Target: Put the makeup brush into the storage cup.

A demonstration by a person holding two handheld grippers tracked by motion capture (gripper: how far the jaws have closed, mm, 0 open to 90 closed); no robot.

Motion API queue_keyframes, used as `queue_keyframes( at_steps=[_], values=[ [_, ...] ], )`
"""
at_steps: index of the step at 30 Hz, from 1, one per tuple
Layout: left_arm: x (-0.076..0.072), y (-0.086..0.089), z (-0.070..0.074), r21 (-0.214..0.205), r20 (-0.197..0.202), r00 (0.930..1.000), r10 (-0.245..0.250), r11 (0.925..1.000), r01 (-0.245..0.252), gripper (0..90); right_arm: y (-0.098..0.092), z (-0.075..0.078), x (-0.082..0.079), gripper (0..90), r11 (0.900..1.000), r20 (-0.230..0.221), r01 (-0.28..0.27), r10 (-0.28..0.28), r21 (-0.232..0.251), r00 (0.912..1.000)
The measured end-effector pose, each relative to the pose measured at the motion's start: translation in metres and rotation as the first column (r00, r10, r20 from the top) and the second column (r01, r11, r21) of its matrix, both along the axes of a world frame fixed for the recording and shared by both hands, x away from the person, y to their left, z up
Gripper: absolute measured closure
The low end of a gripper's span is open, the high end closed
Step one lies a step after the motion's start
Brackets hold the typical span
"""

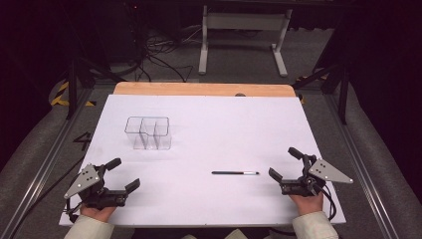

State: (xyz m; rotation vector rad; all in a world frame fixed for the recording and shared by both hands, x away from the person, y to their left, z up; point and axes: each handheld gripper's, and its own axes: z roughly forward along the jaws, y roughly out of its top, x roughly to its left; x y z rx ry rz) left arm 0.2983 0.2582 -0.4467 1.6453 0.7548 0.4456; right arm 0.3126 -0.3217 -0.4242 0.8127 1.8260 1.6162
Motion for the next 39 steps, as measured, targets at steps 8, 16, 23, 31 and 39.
queue_keyframes(
  at_steps=[8, 16, 23, 31, 39],
  values=[
    [0.001, 0.000, 0.001, 0.003, 0.002, 1.0000, 0.001, 1.0000, -0.001, 1.3, 0.002, 0.004, 0.001, 0.1, 0.9999, -0.007, -0.010, 0.010, 0.010, 0.9999],
    [0.001, 0.000, 0.001, 0.002, -0.001, 1.0000, 0.003, 1.0000, -0.003, 1.3, 0.003, 0.008, 0.002, 0.1, 0.9997, -0.002, -0.017, 0.017, 0.016, 0.9999],
    [0.002, -0.002, 0.000, 0.015, -0.005, 1.0000, -0.004, 0.9999, 0.004, 1.4, 0.013, 0.013, 0.008, 0.1, 0.9986, 0.004, -0.047, 0.047, 0.024, 0.9989],
    [0.003, -0.003, 0.000, 0.017, -0.008, 0.9999, -0.007, 0.9998, 0.007, 1.5, 0.032, 0.021, 0.017, 0.1, 0.9962, 0.000, -0.087, 0.087, 0.003, 0.9962],
    [0.003, -0.002, 0.000, 0.022, -0.007, 0.9999, -0.007, 0.9997, 0.008, 1.5, 0.049, 0.025, 0.026, 0.3, 0.9926, -0.005, -0.122, 0.122, 0.000, 0.9926]
  ],
)
